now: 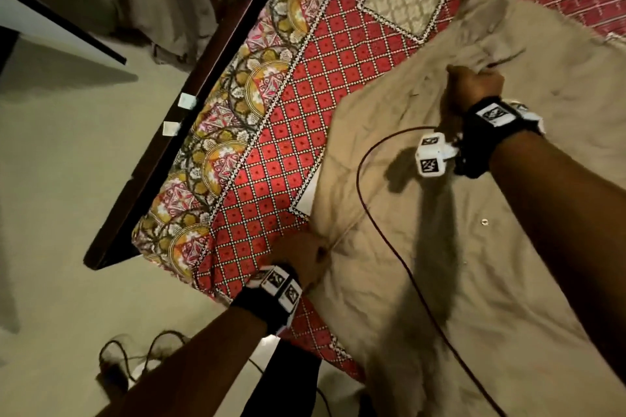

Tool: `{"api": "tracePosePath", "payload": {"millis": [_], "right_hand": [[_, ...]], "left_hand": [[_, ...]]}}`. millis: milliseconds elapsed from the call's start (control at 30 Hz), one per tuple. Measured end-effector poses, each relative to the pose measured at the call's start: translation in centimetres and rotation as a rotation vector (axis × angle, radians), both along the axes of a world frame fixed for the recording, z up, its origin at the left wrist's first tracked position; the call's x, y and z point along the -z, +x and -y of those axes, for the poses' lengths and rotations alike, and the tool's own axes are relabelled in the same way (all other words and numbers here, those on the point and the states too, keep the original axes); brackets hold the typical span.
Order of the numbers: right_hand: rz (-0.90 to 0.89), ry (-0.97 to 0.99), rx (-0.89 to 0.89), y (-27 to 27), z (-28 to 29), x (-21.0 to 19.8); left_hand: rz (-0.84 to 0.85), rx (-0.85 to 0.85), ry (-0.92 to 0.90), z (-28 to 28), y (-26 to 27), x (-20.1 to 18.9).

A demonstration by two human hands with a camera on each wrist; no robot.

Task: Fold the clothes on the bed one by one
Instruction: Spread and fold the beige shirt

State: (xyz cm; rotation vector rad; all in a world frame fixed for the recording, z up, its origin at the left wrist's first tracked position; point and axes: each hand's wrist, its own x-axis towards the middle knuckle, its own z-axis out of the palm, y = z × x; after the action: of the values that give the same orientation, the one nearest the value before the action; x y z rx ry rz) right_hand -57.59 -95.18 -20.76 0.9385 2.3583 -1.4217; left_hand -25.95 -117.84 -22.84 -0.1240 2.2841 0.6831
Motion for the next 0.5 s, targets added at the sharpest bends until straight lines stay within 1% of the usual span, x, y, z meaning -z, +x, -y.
{"api": "tracePosePath", "payload": {"millis": [33, 100, 167, 200, 267, 300, 367, 400, 433, 500], "right_hand": [[-0.009, 0.008, -0.057, -1.1, 0.4, -0.2], [0.006, 0.036, -0.139, -3.9, 2.4, -0.9], [-0.039, -0.034, -0.227, -6.0, 6.1, -3.2], [-0.054, -0.094, -0.280, -6.7, 7.8, -4.1], [-0.090, -0.213, -0.371, -6.8, 11.0, -6.0], [-0.087, -0.269, -0.409, -6.4, 11.7, -6.4], [-0.036, -0.331, -0.486, -4.7, 11.4, -6.2], [-0.014, -0.326, -0.529, -3.3, 10.5, -5.8], [-0.017, -0.257, -0.573, -1.8, 9.4, -5.4], [-0.100, -0.035, -0.669, 1.9, 6.7, -4.5]], "left_hand": [[-0.005, -0.061, 0.065, 0.3, 0.3, 0.1], [-0.010, -0.297, 0.221, 0.9, 1.0, 0.2], [0.026, -0.523, 0.335, 1.6, 1.5, 0.0], [0.033, -0.595, 0.367, 2.0, 1.7, -0.1], [0.057, -0.699, 0.381, 2.9, 2.3, -0.1], [0.090, -0.750, 0.384, 3.4, 2.5, 0.1], [0.151, -0.798, 0.418, 4.2, 2.6, -0.2], [0.174, -0.808, 0.423, 4.6, 2.6, -0.1], [0.205, -0.821, 0.434, 4.8, 2.5, -0.1], [0.270, -0.848, 0.452, 5.2, 2.5, 0.2]]}}
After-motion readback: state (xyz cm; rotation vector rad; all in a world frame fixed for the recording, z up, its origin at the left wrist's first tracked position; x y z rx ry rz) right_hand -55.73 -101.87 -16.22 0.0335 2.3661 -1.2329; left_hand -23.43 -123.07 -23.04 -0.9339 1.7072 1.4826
